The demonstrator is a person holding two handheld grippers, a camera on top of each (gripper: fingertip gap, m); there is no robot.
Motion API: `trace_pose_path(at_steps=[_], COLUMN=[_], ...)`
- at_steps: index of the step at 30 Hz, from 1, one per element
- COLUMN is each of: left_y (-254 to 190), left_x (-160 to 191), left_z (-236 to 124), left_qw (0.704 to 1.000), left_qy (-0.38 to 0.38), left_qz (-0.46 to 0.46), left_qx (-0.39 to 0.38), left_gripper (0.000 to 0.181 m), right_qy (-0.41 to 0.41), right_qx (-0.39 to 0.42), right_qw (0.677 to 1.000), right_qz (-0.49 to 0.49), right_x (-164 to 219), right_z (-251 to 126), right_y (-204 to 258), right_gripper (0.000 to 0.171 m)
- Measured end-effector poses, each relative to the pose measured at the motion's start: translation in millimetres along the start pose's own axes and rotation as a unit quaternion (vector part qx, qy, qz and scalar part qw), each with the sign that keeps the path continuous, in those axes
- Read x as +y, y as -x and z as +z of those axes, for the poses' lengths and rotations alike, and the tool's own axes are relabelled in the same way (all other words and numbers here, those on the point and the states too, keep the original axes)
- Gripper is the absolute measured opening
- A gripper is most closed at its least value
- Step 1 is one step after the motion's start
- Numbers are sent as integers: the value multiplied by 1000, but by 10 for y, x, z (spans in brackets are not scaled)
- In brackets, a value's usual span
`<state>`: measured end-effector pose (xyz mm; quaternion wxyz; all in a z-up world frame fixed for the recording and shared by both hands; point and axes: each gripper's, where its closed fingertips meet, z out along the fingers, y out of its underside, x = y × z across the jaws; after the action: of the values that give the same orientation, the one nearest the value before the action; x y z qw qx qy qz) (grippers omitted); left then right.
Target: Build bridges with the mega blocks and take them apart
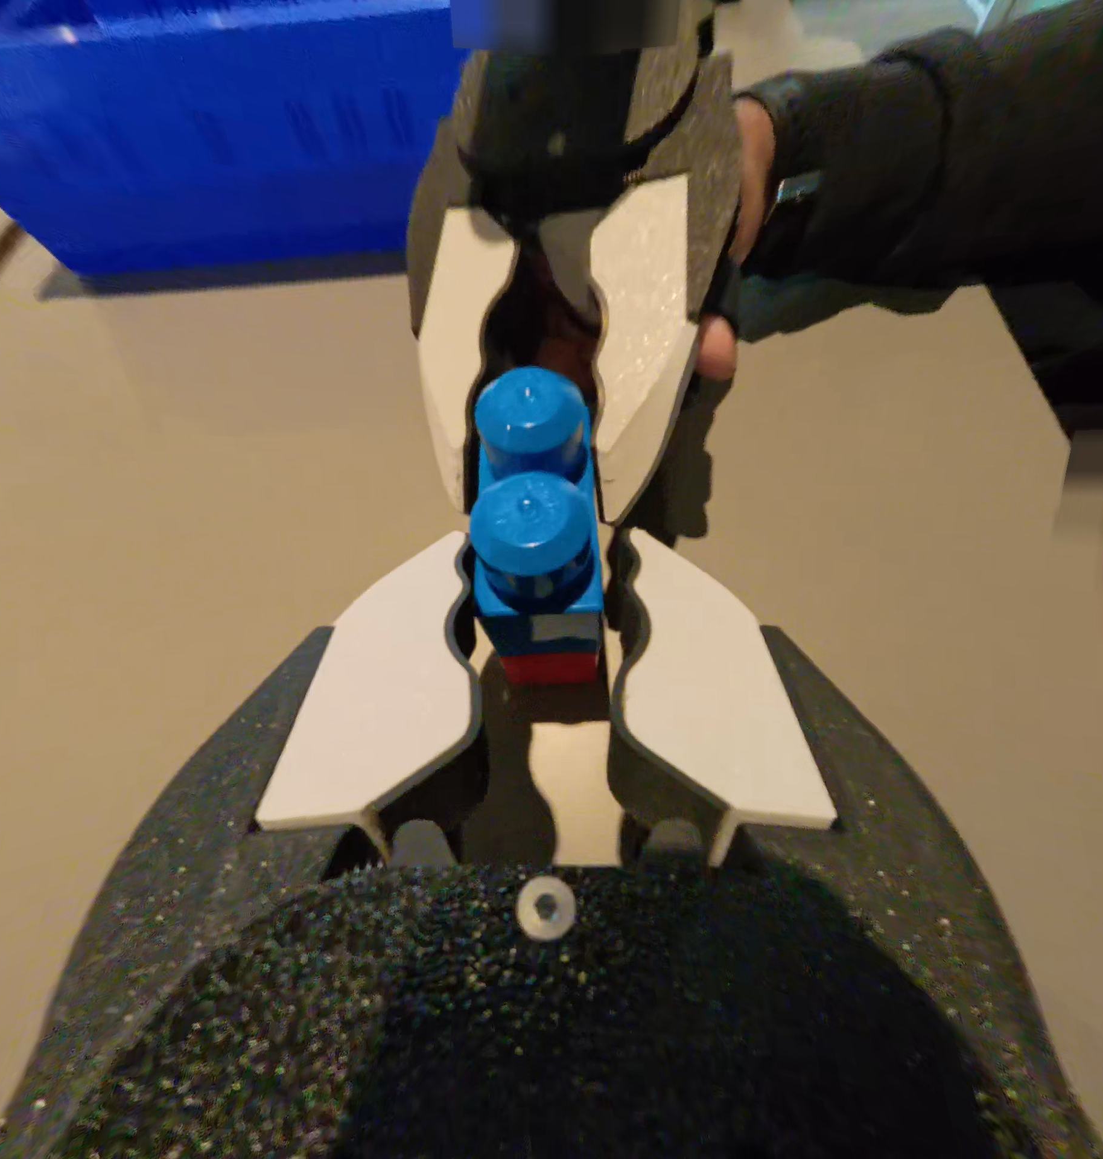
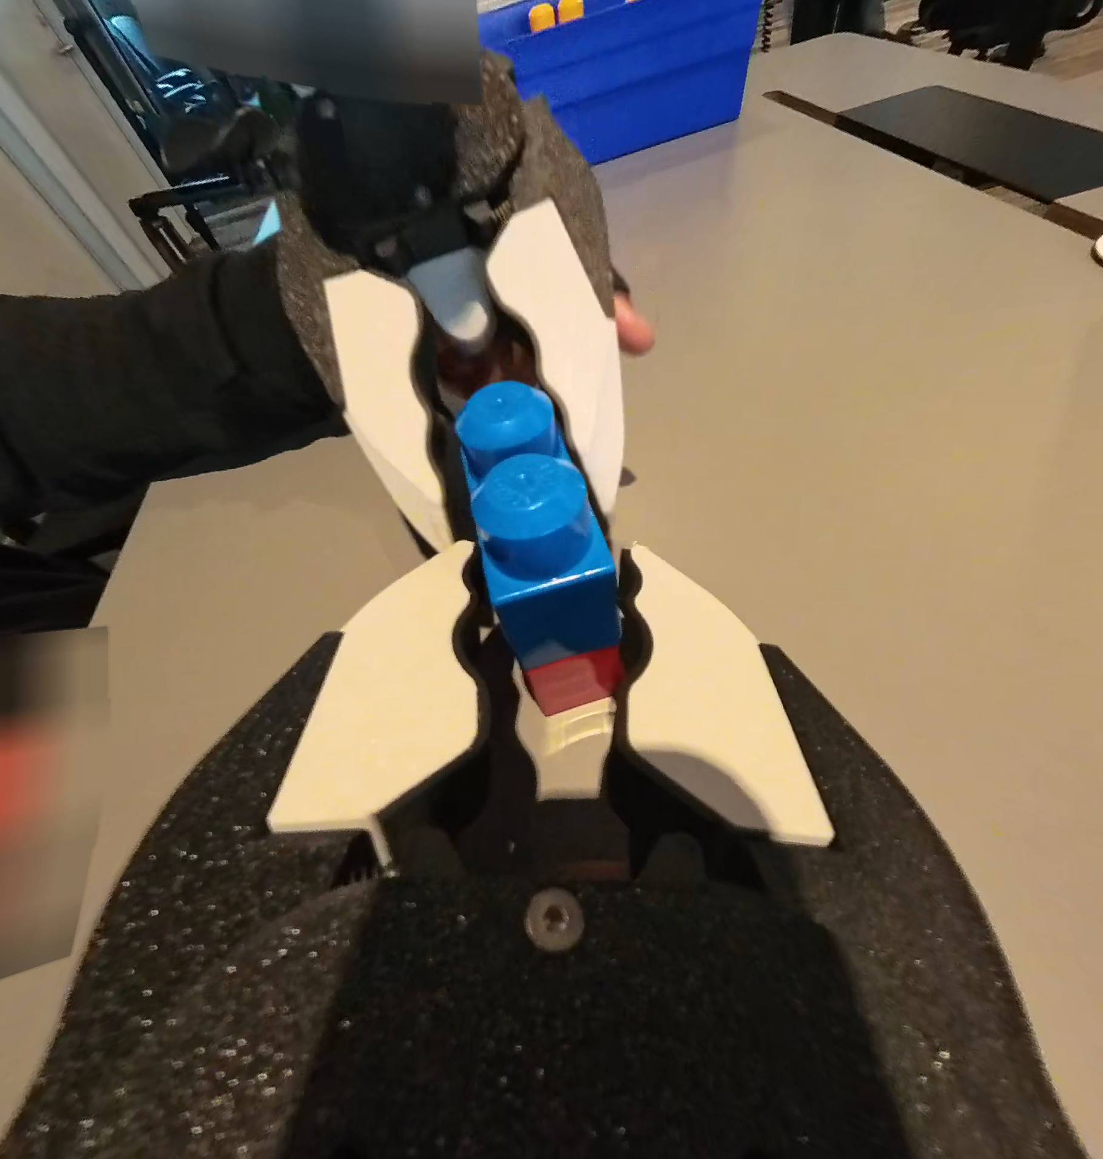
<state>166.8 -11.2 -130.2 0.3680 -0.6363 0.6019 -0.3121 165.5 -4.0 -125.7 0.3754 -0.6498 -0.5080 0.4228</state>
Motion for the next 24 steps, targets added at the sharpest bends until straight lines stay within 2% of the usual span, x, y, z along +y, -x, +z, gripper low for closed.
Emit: trace_pose_path(at_steps=[2, 7, 9, 15, 24], left_y=[15, 68, 125, 174, 99], left_x=[79, 41, -5, -250, -371], left_z=[79, 62, 8, -228, -226], left_qw=[1000, 998, 997, 983, 970], left_qy=[23, -6, -34, -144, -188], left_qz=[-11, -59, -73, -109, -139], left_qx=[0, 7, 0, 20, 66], left_gripper=[40, 40, 39, 39, 39], right_qy=[1, 8, 0, -4, 19], right_qx=[1, 13, 22, 6, -7], right_qw=[1000, 1000, 999, 999, 1000], right_qz=[-3, 19, 30, 41, -7], right_x=[2, 19, -4, -5, 45], right_z=[1, -6, -25, -37, 23], right_y=[5, -61, -98, -73, 45], right_gripper=[41, 44, 50, 51, 39])
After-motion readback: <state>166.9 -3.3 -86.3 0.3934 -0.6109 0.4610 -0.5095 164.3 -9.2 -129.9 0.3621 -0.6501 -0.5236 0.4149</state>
